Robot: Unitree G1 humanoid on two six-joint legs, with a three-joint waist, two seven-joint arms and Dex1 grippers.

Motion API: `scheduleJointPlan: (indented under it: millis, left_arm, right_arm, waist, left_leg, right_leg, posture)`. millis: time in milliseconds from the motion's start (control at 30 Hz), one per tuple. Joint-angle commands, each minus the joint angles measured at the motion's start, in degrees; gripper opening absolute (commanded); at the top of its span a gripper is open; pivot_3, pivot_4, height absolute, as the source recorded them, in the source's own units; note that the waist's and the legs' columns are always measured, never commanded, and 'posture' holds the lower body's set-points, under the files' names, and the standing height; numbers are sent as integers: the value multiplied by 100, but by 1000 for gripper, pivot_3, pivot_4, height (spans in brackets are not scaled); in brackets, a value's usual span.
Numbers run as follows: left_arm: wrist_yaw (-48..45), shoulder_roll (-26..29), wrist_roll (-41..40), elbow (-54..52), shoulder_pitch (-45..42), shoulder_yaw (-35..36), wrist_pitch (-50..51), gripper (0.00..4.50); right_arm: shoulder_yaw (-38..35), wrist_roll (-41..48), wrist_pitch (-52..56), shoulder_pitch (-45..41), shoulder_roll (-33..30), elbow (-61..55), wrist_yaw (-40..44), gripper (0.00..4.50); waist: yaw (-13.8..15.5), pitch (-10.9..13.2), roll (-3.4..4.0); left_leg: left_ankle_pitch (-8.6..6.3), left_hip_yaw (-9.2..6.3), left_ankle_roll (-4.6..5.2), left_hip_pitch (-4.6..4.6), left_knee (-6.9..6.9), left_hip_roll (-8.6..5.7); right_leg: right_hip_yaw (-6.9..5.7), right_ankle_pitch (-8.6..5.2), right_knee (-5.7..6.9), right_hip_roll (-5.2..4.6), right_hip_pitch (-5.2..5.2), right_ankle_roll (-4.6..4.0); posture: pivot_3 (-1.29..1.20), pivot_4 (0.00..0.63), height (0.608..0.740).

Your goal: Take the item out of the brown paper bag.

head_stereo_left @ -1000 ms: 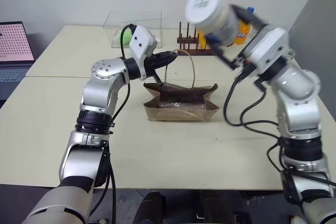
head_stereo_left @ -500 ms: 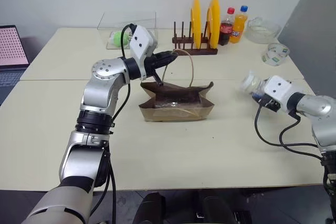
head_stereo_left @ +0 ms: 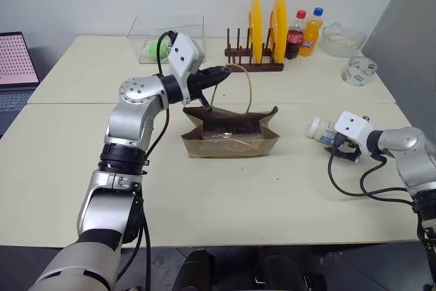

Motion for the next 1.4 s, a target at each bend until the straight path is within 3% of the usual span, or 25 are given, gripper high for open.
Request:
scheduleJointPlan:
  millis: [33, 333, 433, 600, 700, 800, 1100, 1267, 1400]
  left_arm:
    - [23, -3, -27, -223, -27, 33, -29, 0]
    - [28, -11, -13, -100, -105, 43, -65, 0]
    - [18, -19, 37, 81, -199, 29, -133, 0]
    - [-98, -26, -20, 256, -313, 49, -87, 0]
    - [-163, 19, -2, 386, -389, 31, 36, 600]
    - [-324, 139, 33, 461, -432, 9, 32, 1518]
    - [-699, 887, -7, 90, -364, 221, -5, 4273]
    - [-499, 1253, -465, -912, 263, 700, 583, 4394]
    - [329, 1280, -673, -1994, 1239, 1381, 1219, 4394]
  right_arm:
    - [-302, 220, 186, -3, -204, -498, 193, 4460]
    - [-1661, 1594, 1425, 970, -537, -3019, 654, 4460]
    - [-2311, 2655, 1938, 1711, -76, -4478, 605, 4460]
    - [-2068, 2897, 2198, 2601, 847, -5749, -337, 4460]
    - [-1671, 2763, 2118, 2579, 1525, -5964, -1050, 4500]
    - [-1302, 2635, 2002, 2424, 2015, -5973, -1547, 4500]
    - [-828, 2547, 1726, 2474, 1941, -5725, -1656, 4500]
    - [-745, 2527, 1464, 2639, 1899, -5518, -1629, 4500]
    - [-722, 2400, 1084, 2777, 1986, -5302, -1716, 4500]
  waist:
    - [3, 0, 0]
    - [58, 0, 0]
    - [66, -1, -2]
    - [63, -1, -2]
    - [50, -1, -1]
    - [46, -2, -1]
    - [50, -2, -1]
    - [40, -2, 0]
    - [37, -3, 1]
  left_leg:
    - [0, 0, 0, 0, 0, 0]
    - [-1, -8, 1, -3, 2, 0]
    - [-1, -16, 1, 0, 2, 0]
    - [-1, -25, 1, 1, 4, 0]
    - [-1, -13, 1, 5, 8, 0]
    - [-1, -13, 1, 12, 8, 0]
    - [-1, -16, 1, 9, 6, -1]
    - [-2, -15, 2, 10, 4, 1]
    - [-2, -16, 2, 10, 5, 1]
  right_leg:
    - [0, 0, 1, 0, 0, 0]
    - [-5, 0, -1, -1, 1, 1]
    - [-11, -1, -2, 0, 7, 2]
    - [-15, -1, -2, 0, 15, 3]
    - [-4, -5, -2, 0, 13, 12]
    - [-5, -15, 2, 1, 14, 30]
    - [-8, -1, 2, 3, 11, 4]
    - [-7, -1, 1, 2, 12, 4]
    - [-6, -2, 0, 2, 14, 4]
  posture:
    - [0, 150, 740]
    - [0, 150, 740]
    - [0, 150, 740]
    - [0, 150, 740]
    - [0, 150, 740]
    - [0, 150, 740]
    - [0, 150, 740]
    - [0, 150, 740]
    - [0, 150, 740]
